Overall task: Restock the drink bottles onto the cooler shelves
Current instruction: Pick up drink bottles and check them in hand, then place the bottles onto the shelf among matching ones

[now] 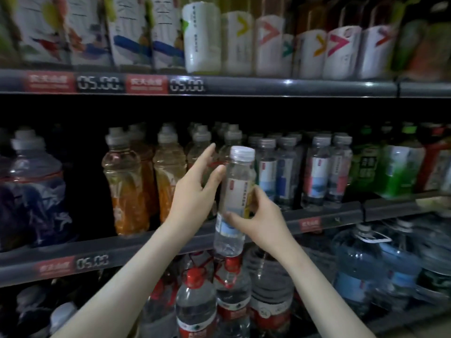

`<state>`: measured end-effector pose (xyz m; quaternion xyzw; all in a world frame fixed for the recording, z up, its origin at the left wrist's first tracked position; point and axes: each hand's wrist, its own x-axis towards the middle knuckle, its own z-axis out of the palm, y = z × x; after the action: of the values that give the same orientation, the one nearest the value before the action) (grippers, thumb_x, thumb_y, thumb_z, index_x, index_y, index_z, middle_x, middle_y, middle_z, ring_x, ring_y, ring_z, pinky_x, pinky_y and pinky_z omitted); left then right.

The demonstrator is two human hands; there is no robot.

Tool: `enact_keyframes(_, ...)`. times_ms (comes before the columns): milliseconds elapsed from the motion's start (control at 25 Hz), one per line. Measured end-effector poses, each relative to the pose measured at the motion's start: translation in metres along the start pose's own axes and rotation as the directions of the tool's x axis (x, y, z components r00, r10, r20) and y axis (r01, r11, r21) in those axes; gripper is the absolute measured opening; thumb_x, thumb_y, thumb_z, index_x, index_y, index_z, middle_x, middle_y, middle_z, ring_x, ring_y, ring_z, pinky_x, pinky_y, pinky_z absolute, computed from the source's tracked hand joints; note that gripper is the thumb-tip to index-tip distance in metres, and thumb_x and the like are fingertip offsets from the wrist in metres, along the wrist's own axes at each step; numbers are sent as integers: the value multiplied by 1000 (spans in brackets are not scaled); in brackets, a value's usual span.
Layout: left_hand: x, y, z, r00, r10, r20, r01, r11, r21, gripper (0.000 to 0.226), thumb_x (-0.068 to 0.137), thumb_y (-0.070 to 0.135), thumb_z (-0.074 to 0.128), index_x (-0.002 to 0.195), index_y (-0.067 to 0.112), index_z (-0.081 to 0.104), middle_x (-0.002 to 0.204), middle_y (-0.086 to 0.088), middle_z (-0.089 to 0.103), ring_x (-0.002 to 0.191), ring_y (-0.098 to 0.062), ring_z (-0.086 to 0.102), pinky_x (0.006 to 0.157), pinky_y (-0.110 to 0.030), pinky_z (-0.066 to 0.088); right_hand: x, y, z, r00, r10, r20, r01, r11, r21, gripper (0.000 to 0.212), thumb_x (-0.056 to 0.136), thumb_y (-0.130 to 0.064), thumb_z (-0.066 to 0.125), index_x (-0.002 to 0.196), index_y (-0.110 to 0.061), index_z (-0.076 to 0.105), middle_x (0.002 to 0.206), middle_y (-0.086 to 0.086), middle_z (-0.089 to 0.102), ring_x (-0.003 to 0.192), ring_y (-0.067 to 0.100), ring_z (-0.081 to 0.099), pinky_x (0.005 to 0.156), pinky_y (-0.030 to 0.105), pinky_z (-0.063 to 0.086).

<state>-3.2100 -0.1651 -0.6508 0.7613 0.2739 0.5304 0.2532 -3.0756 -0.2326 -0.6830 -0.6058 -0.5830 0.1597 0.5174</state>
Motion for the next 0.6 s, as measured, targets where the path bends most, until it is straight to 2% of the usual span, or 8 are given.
enact_keyframes(80, 10, -5, 34, 976, 213, -37, -196, 944, 264, 42, 99, 24, 47, 141, 24, 43, 136, 1, 52, 126, -11, 45, 103, -29, 40, 3, 24, -29, 988, 27, -152, -34, 999, -43, 58, 74, -35, 80, 121, -30, 46, 107, -15, 60, 96, 3, 59, 74, 13, 46)
enact_keyframes(160, 21, -16, 69, 910, 413, 24, -364, 773, 520, 44, 94, 15, 52, 138, 14, 48, 136, -15, 51, 128, -30, 45, 107, -47, 37, 7, 44, -57, 952, 40, -302, -65, 995, -71, 62, 74, -33, 80, 125, -27, 45, 108, -13, 58, 98, 6, 56, 75, 15, 42)
enact_keyframes(240, 28, -26, 102, 857, 500, 128, -441, 581, 684, 55, 86, 15, 63, 139, 15, 48, 141, -22, 44, 132, -38, 39, 110, -56, 25, 11, 63, -82, 907, 42, -418, -65, 997, -41, 61, 75, -29, 81, 125, -25, 45, 108, -11, 59, 99, 8, 58, 76, 18, 42)
enact_keyframes(320, 34, -30, 129, 820, 515, 249, -501, 436, 748, 68, 81, 21, 72, 142, 19, 43, 149, -20, 34, 139, -38, 27, 113, -58, 13, 16, 80, -105, 871, 56, -489, -78, 997, -25, 64, 75, -27, 80, 129, -21, 46, 109, -8, 60, 99, 11, 60, 77, 22, 45)
enact_keyframes(400, 41, -29, 154, 773, 544, 325, -562, 350, 749, 71, 81, 29, 72, 144, 22, 39, 152, -16, 29, 141, -34, 18, 112, -60, 4, 21, 96, -128, 836, 68, -545, -104, 994, -36, 68, 75, -29, 80, 133, -20, 45, 112, -5, 61, 100, 14, 60, 79, 27, 47)
enact_keyframes(520, 51, -14, 197, 730, 578, 365, -616, 324, 719, 66, 84, 33, 66, 144, 24, 40, 153, -14, 28, 143, -29, 18, 112, -58, -1, 26, 113, -158, 771, 61, -634, -110, 993, -39, 64, 76, -27, 79, 130, -19, 46, 111, -2, 61, 98, 16, 61, 76, 29, 47)
enact_keyframes(600, 63, 0, 228, 747, 562, 356, -599, 337, 726, 73, 80, 35, 67, 146, 25, 36, 153, -16, 27, 142, -31, 22, 112, -57, -1, 30, 123, -177, 738, 61, -672, -114, 993, -35, 59, 77, -26, 78, 128, -18, 47, 109, -1, 61, 95, 16, 60, 74, 28, 44)
